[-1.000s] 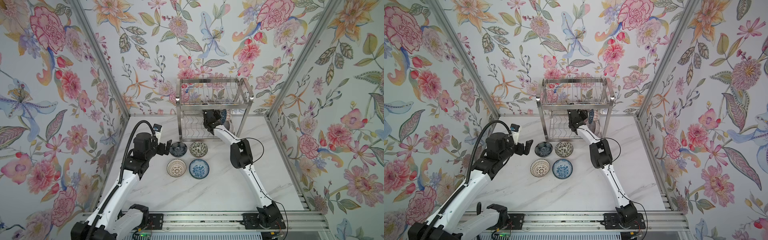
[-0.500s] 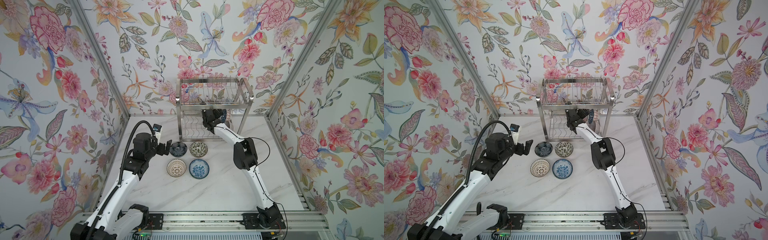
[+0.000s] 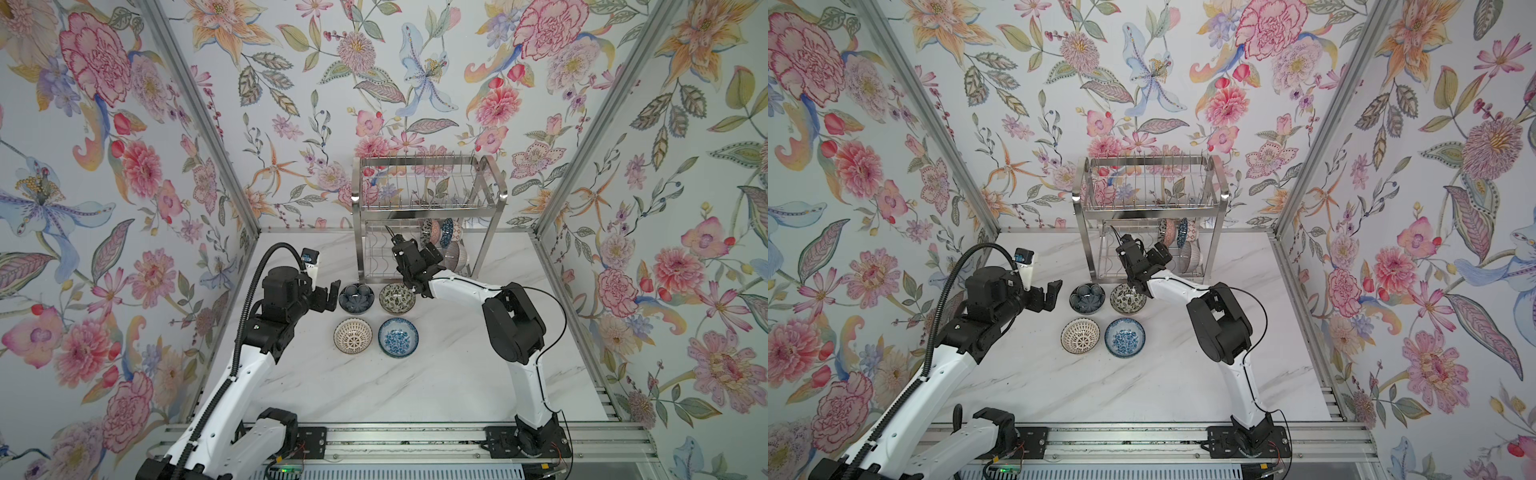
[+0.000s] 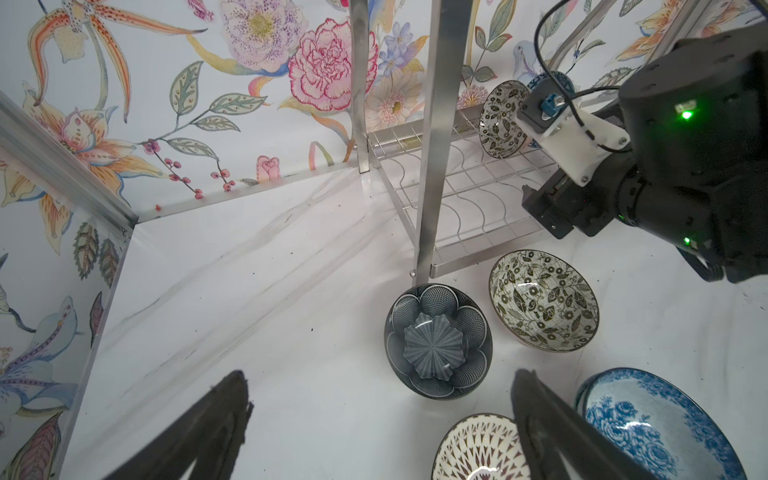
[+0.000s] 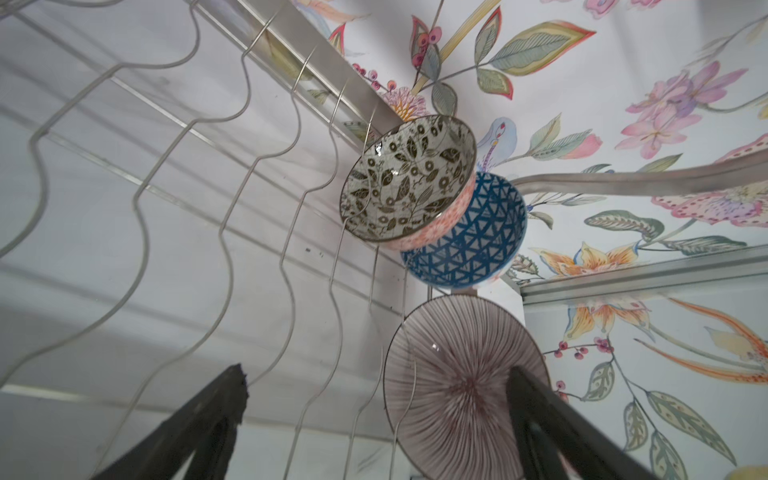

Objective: Load the bowls into the dish rack
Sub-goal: 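Open the right gripper to leave the green-leaf bowl in the rack, then withdraw the right gripper while the left gripper moves toward the blue floral bowl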

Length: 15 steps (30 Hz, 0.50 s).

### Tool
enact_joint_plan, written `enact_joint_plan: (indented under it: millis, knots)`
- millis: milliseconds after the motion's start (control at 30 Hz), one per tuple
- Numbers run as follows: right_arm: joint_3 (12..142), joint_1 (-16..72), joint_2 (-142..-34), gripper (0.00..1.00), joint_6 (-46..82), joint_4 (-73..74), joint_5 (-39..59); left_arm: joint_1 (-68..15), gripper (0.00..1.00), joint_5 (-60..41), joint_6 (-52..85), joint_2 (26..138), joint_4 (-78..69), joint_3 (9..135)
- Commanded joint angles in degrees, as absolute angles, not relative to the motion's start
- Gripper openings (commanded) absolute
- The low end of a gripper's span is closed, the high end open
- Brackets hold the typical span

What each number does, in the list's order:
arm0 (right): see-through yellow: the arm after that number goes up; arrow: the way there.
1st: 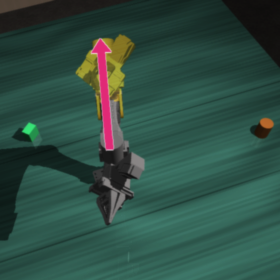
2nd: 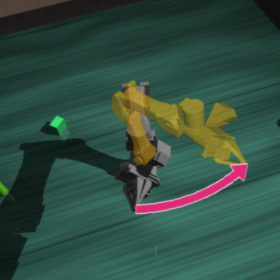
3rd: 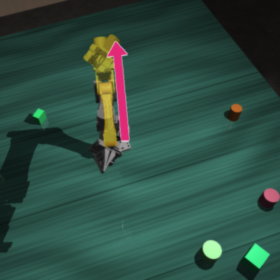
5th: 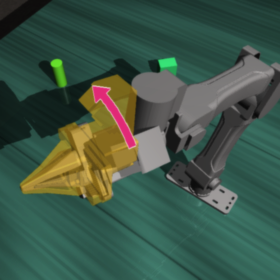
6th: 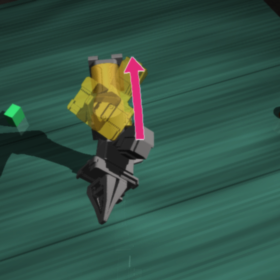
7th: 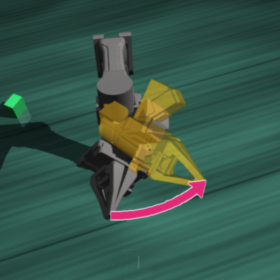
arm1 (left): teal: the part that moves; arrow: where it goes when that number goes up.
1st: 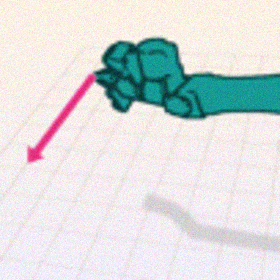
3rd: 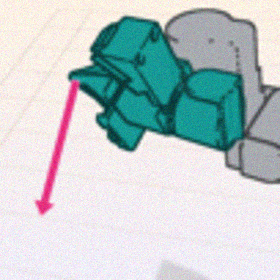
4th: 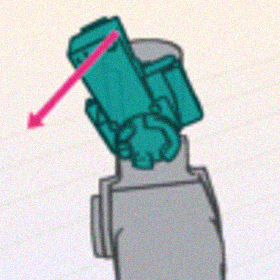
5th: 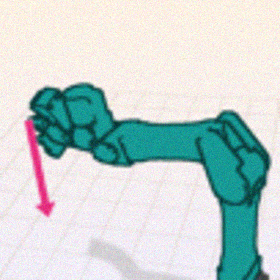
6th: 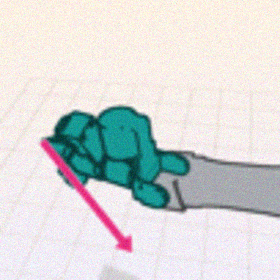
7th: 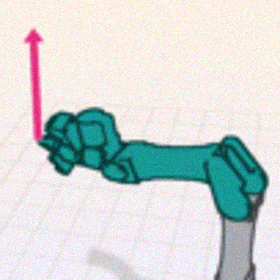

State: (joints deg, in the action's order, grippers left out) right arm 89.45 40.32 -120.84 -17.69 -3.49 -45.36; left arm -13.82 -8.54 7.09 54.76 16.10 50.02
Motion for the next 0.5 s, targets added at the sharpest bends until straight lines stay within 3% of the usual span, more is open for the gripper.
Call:
enact_joint_plan:
  millis: [0, 200, 467]
  knots:
    - [83.8, 41.9, -113.2, 0.99, -13.9, 0.6, -45.5, -13.5, 0.99, -7.7, 9.7, 51.4, 19.2, 51.7]
    - [71.9, 44.9, -98.7, 0.99, -12.5, -1.1, -43.6, -16.6, 0.99, -6.1, 12.6, 50.2, 20.9, 48.9]
    - [61.0, 43.3, -74.9, 0.99, -4.6, -14.6, -27.5, -28.7, 0.99, 2.8, 15.7, 53.3, 17.8, 46.0]
